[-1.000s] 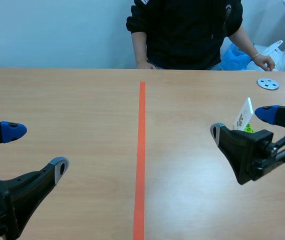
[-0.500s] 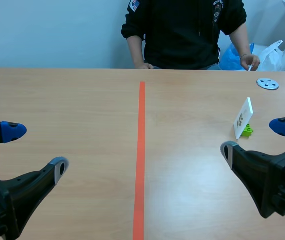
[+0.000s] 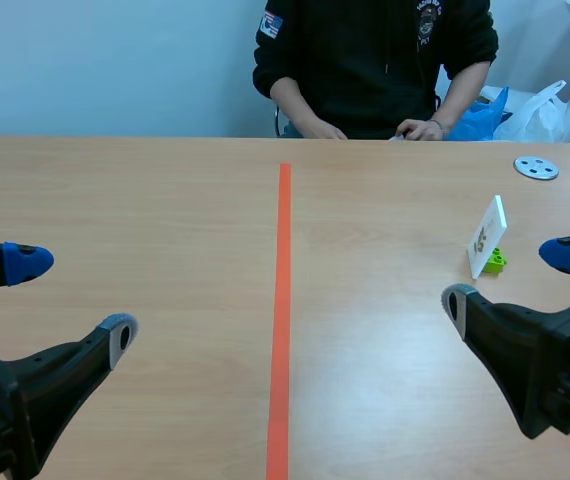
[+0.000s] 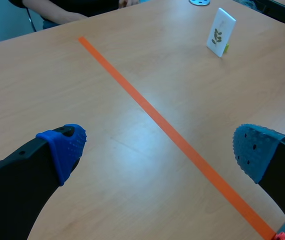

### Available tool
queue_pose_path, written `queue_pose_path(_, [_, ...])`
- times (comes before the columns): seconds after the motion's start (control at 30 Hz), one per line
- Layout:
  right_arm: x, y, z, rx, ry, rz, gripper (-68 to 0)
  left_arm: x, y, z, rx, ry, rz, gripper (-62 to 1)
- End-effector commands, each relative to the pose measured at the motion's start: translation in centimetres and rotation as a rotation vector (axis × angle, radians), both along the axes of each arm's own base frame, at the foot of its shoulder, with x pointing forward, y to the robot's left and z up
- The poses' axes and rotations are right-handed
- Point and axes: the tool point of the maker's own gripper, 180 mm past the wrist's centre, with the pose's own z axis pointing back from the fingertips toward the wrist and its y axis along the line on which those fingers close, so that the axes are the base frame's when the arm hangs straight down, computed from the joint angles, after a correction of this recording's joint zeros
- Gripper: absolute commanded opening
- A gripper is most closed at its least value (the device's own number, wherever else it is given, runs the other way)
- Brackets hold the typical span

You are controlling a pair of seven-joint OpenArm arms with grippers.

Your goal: Sort the leaf by its shape. The table is split by an orange tape line. A compound leaf with several leaflets goes to the left side, a simple leaf with one blade goes to the right side. Return to the home posture when a red brick is placed on the table.

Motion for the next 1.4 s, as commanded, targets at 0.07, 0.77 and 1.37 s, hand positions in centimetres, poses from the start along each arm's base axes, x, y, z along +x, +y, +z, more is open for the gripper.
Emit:
queue_pose_path(0.07, [0.32,-0.12,0.67,0.009,-0.023,0.000,0.4,0.15,-0.18,0.78,-0.023,-0.022,0.006,1.4])
queue_pose_path(0.77, [0.48,-0.40,0.63,0.012,-0.023,-0.026,0.4,0.15,-0.18,0.78,-0.023,-0.022,0.006,1.4])
queue_pose_path(1.37, [0.51,-0.47,0.61,0.011,-0.023,-0.030,0.4,0.15,-0.18,0.78,-0.023,-0.022,0.006,1.4])
